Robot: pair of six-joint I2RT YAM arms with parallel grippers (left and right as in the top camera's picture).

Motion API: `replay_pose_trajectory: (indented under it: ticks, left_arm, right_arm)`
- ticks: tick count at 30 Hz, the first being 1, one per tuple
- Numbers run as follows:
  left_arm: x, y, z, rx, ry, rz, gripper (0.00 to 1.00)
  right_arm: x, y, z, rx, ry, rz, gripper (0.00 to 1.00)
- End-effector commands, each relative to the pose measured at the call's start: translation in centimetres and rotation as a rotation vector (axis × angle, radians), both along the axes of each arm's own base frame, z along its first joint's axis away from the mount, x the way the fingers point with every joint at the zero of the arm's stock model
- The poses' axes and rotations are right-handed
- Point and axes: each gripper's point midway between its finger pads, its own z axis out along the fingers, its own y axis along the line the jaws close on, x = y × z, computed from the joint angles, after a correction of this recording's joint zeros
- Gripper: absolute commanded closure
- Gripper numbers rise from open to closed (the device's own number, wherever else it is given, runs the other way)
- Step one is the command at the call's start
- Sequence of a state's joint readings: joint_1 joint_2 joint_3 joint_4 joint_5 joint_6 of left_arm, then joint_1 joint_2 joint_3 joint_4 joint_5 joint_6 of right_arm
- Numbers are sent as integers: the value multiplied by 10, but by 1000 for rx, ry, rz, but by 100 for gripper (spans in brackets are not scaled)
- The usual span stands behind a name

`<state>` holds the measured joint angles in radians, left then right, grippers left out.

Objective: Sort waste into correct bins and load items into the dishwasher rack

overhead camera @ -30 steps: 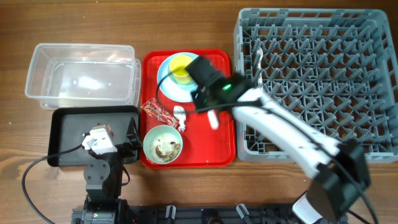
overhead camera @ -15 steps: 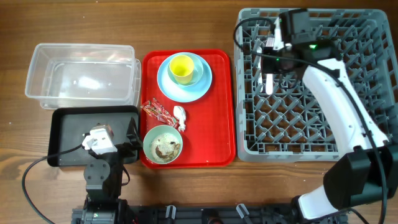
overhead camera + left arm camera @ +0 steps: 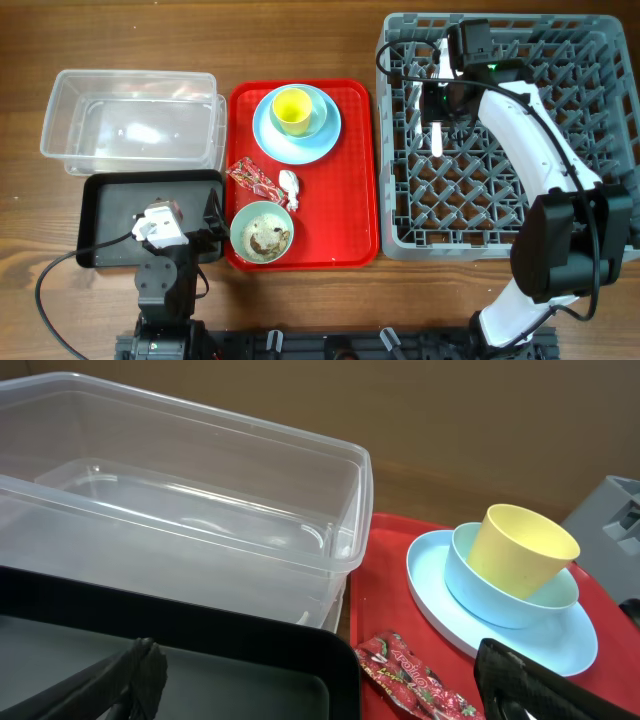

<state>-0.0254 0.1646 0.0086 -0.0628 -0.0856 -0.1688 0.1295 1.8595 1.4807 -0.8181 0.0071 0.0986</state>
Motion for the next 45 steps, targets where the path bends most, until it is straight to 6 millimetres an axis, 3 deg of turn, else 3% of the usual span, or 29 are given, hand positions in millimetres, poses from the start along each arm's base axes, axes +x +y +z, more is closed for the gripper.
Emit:
replay_pose_trajectory:
  ticks: [1,4,7,11,14,16,17,18,21,25,29,33,37,41,45]
  left_arm:
    - [0,3,0,19,0,12,0]
    - [0,3,0,19,0,12,0]
    - [0,3,0,19,0,12,0]
    - [0,3,0,19,0,12,0]
    - [0,3,0,19,0,12,0]
    - [0,3,0,19,0,12,0]
    - [0,3,0,19,0,12,0]
    - [0,3,0,19,0,12,0]
    - [0,3,0,19,0,12,0]
    - [0,3,0,19,0,12,0]
    - [0,3,0,19,0,12,0]
    - [0,3,0,19,0,12,0]
    - [0,3,0,19,0,12,0]
    - [0,3,0,19,0,12,0]
    - [0,3,0,19,0,12,0]
  right_arm:
    - [3,-12,-5,-65,-4,-3,83]
    - [3,-12,-5,-73,-3,18,69]
    - [4,-12,-4,-72,-9,18,63]
    - [13,-3,26,-24,-47,33,62]
    - [11,38,77,212,-71,92,58]
    - [2,72,107,437,-58,114,59]
    - [-10,100,123,581,-29,163,59]
    - [-16,110,124,610,-6,174,59]
    - [-33,138,112,587,59,178,59]
    - [-61,183,85,421,87,218,59]
    - [-89,224,64,235,27,277,59]
    - [-110,267,51,160,-73,381,58]
    - [-124,291,34,130,-127,436,55]
    - [-132,297,16,131,-87,463,54]
    - [-154,313,14,241,10,531,62]
